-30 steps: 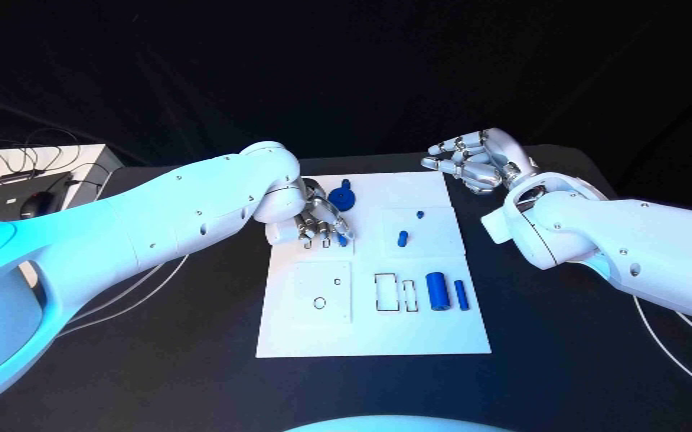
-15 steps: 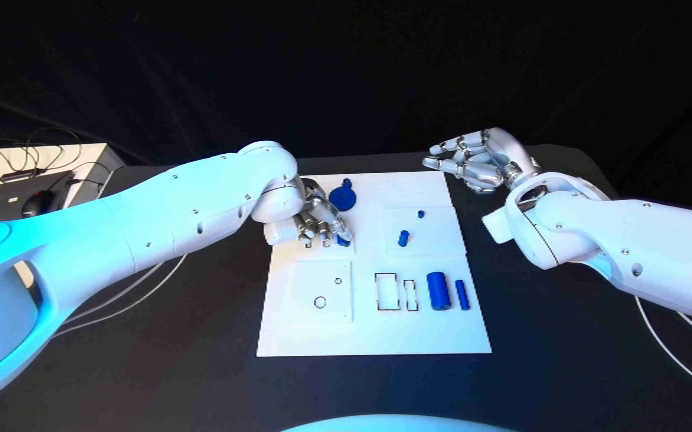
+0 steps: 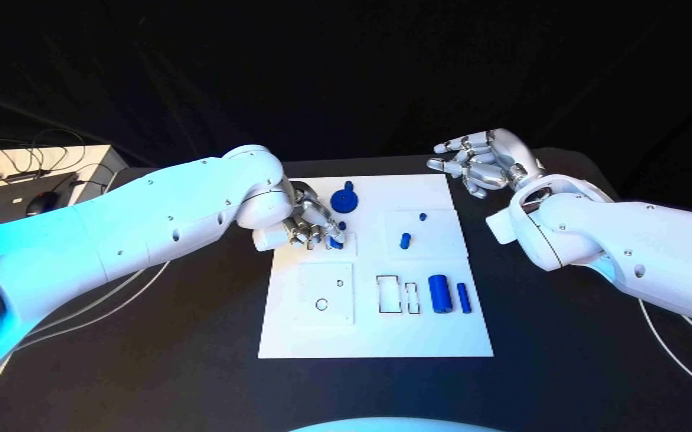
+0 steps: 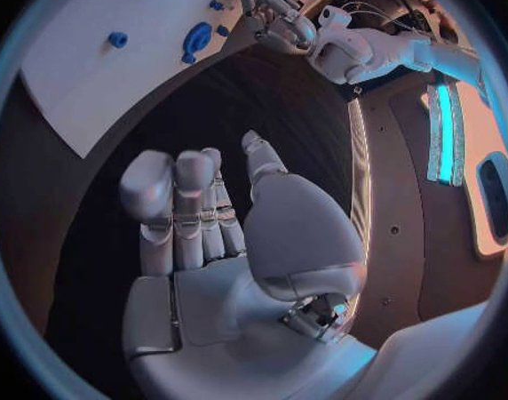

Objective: Assemble the parts on the task board

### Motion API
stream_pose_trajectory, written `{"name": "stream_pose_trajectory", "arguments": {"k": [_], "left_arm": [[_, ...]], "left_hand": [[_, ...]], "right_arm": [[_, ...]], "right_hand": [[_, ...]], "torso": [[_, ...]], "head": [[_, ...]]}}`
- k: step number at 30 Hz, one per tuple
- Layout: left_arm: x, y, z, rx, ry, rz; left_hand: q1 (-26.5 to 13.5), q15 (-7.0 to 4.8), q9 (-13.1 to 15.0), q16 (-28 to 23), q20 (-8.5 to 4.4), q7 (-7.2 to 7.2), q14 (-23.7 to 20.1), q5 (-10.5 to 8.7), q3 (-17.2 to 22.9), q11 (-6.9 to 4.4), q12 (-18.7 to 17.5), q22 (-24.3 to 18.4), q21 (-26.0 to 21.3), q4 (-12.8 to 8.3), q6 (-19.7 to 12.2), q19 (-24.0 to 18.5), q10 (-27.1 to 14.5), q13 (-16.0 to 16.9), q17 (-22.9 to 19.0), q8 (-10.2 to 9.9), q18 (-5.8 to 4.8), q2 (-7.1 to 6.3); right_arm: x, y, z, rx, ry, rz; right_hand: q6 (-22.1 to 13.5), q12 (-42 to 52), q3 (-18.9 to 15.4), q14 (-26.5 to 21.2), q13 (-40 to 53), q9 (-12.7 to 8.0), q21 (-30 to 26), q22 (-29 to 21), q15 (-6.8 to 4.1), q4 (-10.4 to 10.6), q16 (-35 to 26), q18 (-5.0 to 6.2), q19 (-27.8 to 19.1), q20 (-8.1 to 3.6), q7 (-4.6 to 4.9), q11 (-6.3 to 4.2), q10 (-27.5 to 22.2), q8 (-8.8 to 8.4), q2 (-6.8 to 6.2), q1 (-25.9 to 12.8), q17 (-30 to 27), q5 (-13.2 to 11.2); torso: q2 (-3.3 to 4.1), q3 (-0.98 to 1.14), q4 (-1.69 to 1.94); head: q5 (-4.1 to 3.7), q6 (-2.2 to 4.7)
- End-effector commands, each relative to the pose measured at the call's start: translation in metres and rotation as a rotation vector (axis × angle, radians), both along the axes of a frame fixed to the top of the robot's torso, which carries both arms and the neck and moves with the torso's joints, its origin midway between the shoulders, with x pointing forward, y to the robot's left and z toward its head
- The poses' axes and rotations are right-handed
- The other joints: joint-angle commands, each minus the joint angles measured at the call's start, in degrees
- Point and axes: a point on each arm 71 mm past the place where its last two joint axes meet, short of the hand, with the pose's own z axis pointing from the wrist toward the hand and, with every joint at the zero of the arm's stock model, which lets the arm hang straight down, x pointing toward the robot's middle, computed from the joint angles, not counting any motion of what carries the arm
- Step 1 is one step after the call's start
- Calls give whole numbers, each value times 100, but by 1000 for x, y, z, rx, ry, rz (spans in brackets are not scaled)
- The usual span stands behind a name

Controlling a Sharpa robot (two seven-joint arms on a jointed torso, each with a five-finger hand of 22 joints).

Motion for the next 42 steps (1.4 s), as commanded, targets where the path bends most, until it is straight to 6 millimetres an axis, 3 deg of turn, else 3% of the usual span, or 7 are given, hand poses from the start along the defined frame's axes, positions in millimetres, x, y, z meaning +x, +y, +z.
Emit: {"name": "stream_pose_trajectory", "arguments": {"k": [1, 4, 10, 20, 26, 31, 42], "left_arm": [[-4, 4, 3, -40, -20, 31], [-8, 13, 6, -44, -34, 51], [-15, 22, 5, -38, -60, 76], [-22, 25, 0, -8, -133, 97], [-23, 21, -8, 2, -182, 103], [-21, 14, -11, 6, -221, 108], [-20, 7, -16, 21, -241, 93]], "left_hand": [[-69, -18, 2, 13, -5, -71, 23, 73, 805, -76, -48, 5, 24, -802, 107, 39, 127, -8, 4, 21, -21, -31], [-79, -23, 6, 10, -11, -78, 25, 118, 816, -82, -60, 1, 14, -811, 122, 38, 142, -11, 3, 24, -21, -43], [-99, -33, 20, 8, -20, -87, 30, 177, 865, -93, -84, 23, 15, -820, 152, 58, 177, -17, 5, 33, -22, -74], [-140, -45, 38, 8, -56, -107, 36, 280, 969, -111, -125, 73, 27, -838, 210, 92, 229, -19, 2, 43, -48, -146], [-139, -48, 36, 1, -80, -110, 36, 283, 1003, -115, -157, 86, 22, -828, 231, 98, 257, -23, -13, 29, -68, -164], [-143, -56, 38, 0, -95, -114, 40, 291, 1023, -121, -172, 104, 22, -831, 250, 116, 277, -15, -25, 18, -79, -176], [-153, -61, 49, 13, -106, -121, 42, 359, 1048, -128, -193, 135, 26, -844, 274, 133, 303, -9, -26, 13, -87, -200]], "right_arm": [[0, 0, 5, 60, -70, 45], [2, -2, 3, 97, -63, 48], [6, -8, -2, 196, -5, 11], [14, -18, -6, 296, 33, -39], [18, -18, -9, 332, 54, -41], [20, -15, -10, 346, 63, -37], [20, -12, -10, 357, 70, -30]], "right_hand": [[-105, -550, 19, -155, -727, -39, -2225, -611, 32, -61, -652, 182, -271, 34, 46, 15, 15, -23, 33, 162, -352, -24], [-236, -1425, 63, -643, -1786, -65, -3714, -1616, 233, -123, -1529, 116, -757, 219, 148, 181, -170, -1, 91, 331, -736, -97], [-464, -2129, 64, -1158, -3040, -221, -4520, -2576, 462, -198, -2373, 1, -1070, 418, 244, 412, -510, 77, 177, 501, -923, -85], [-415, -3476, 74, -1551, -4728, -259, -4542, -4753, 956, -306, -4925, -196, -2626, 982, 301, 675, -78, -74, 161, 455, -3532, -4], [-1545, -3971, 154, -2332, -4754, -339, -4540, -6305, 1242, -403, -4976, -275, -3494, 1360, 490, 889, -763, -166, 181, 425, -4260, 77], [-1725, -4008, 189, -2492, -4783, -349, -4524, -7093, 1262, -419, -4983, -311, -3588, 1393, 514, 899, -1147, -170, 191, 412, -4263, 99], [-1904, -4014, 179, -2661, -4788, -357, -4561, -7132, 1289, -406, -4990, -354, -3916, 1415, 559, 933, -1317, -179, 178, 400, -4270, 99]], "torso": [[-29, -10, 23], [-60, -19, 42], [-94, -38, 69], [-87, -34, 70], [-76, -29, 53], [-75, -31, 59], [-72, -31, 66]], "head": [[1, 13], [1, -1], [-27, -37], [4, -49], [12, -12], [22, -19], [12, -61]]}}
